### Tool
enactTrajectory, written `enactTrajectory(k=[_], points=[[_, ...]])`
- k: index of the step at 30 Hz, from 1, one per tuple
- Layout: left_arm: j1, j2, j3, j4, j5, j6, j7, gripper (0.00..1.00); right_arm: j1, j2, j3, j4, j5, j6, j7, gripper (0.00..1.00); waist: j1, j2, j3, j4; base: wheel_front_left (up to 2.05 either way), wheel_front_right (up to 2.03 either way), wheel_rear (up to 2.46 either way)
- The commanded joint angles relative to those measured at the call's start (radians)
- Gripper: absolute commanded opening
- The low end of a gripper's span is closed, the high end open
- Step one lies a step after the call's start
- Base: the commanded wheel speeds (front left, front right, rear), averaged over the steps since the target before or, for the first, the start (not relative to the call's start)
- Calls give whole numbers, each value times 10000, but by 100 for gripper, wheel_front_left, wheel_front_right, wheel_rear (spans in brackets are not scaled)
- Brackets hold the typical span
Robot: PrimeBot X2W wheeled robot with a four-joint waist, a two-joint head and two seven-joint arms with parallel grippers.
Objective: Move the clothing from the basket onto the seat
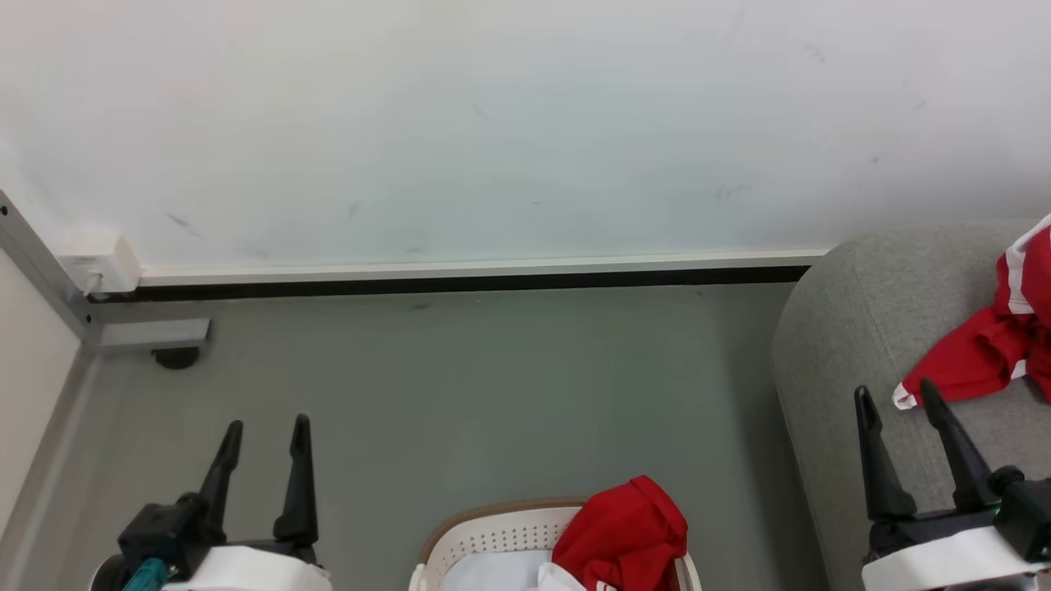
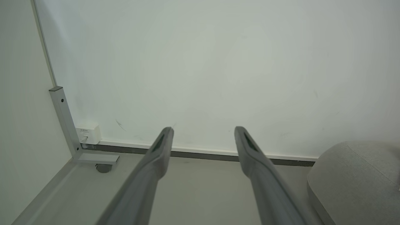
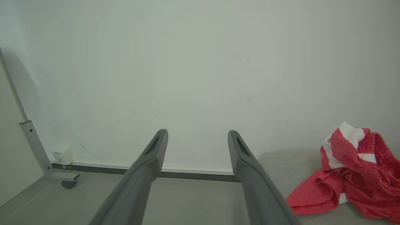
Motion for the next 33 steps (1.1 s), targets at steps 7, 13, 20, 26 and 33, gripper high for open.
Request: enactTrajectory(k=[7, 13, 20, 26, 33], points=[[264, -589, 660, 105, 692, -653, -4, 100, 553, 666, -232, -461, -667, -22, -76, 100, 1, -1, 185, 76, 0, 0, 0], [163, -881, 1077, 249, 1116, -1081, -4, 100, 572, 780, -232, -597, -800, -22, -79, 100, 1, -1, 234, 61, 0, 0, 0], [102, -1098, 1341, 391, 1358, -1365, -4, 100, 570, 828, -183, -597, -838, -22, -79, 100, 1, -1, 217, 16, 0, 0, 0], [99, -1226, 1532, 446, 1593, -1554, -5, 100, 539, 795, -162, -542, -782, -22, -80, 100, 1, -1, 196, -63, 0, 0, 0], [90, -1328, 1614, 470, 1718, -1711, -5, 100, 470, 782, -142, -513, -696, -22, -80, 100, 1, -1, 191, -217, 0, 0, 0]])
